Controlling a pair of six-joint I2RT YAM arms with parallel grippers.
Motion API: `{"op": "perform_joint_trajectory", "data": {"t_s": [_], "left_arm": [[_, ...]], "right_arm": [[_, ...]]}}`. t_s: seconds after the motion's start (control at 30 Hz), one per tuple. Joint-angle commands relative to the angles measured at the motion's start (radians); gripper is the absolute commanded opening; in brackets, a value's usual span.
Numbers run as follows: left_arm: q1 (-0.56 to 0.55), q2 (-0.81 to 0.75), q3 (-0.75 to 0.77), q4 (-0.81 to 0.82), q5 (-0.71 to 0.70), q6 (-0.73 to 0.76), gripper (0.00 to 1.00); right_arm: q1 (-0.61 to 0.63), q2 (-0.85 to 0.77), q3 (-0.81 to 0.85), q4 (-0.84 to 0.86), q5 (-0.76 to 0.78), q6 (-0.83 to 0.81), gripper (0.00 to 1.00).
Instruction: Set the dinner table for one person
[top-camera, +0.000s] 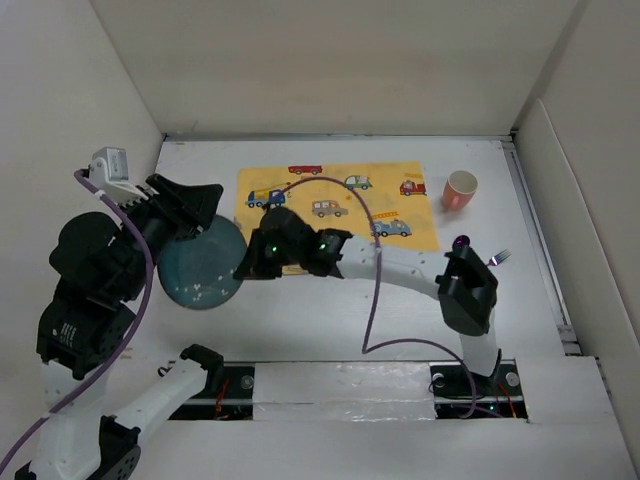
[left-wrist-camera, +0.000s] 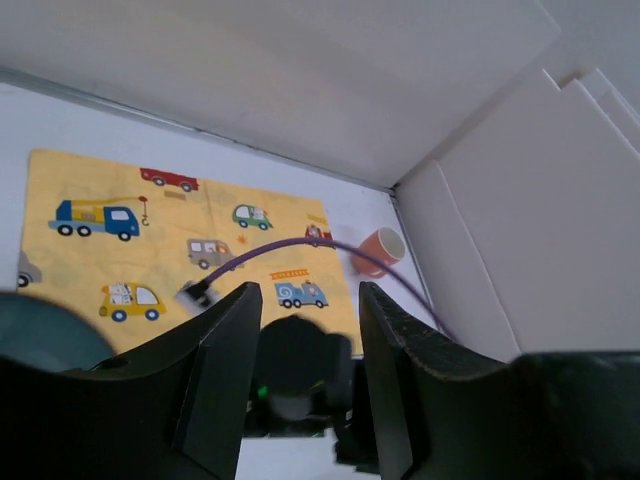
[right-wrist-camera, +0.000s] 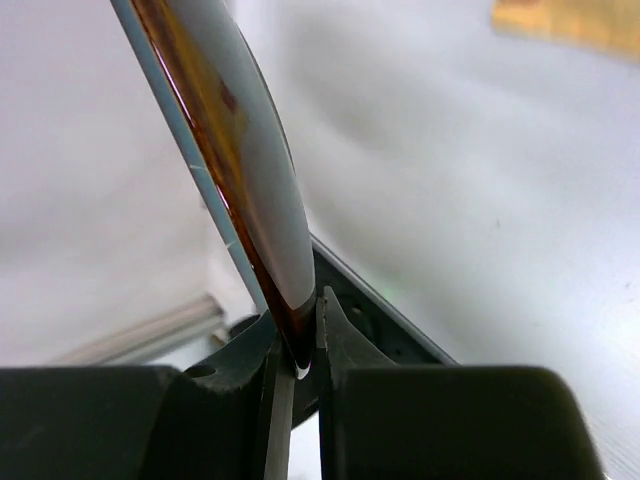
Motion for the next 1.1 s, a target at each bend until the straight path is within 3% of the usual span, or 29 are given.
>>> {"op": "perform_joint_trajectory", "data": {"t_s": [0.0, 0.3, 0.57, 0.8, 1.07], "left_arm": [[-0.004, 0.031, 0.006, 0.009, -0.067, 0.035, 0.41], [-0.004, 0.125, -0.138, 0.038, 0.09, 0.067, 0.38], [-0.004, 0.189, -0.267, 0.147, 0.104, 0.067, 0.37], [-0.004, 0.289, -0.366, 0.183, 0.056, 0.078, 0.37], [-0.004, 0.298, -0.472, 0.233, 0.059, 0.058, 0.36]], "right_arm": [[-0.153, -0.202, 0.032, 0.193, -0.05, -0.024, 0.0], [-0.504, -0.385, -0.237, 0.146, -0.23, -0.041, 0.0], [-0.728, -0.318, -0.326, 0.214, -0.386, -0.073, 0.0], [-0.772, -0.217, -0.336, 0.306, -0.484, -0.041, 0.0], [-0.781, -0.146, -0.439, 0.438, -0.483, 0.034, 0.0]]}}
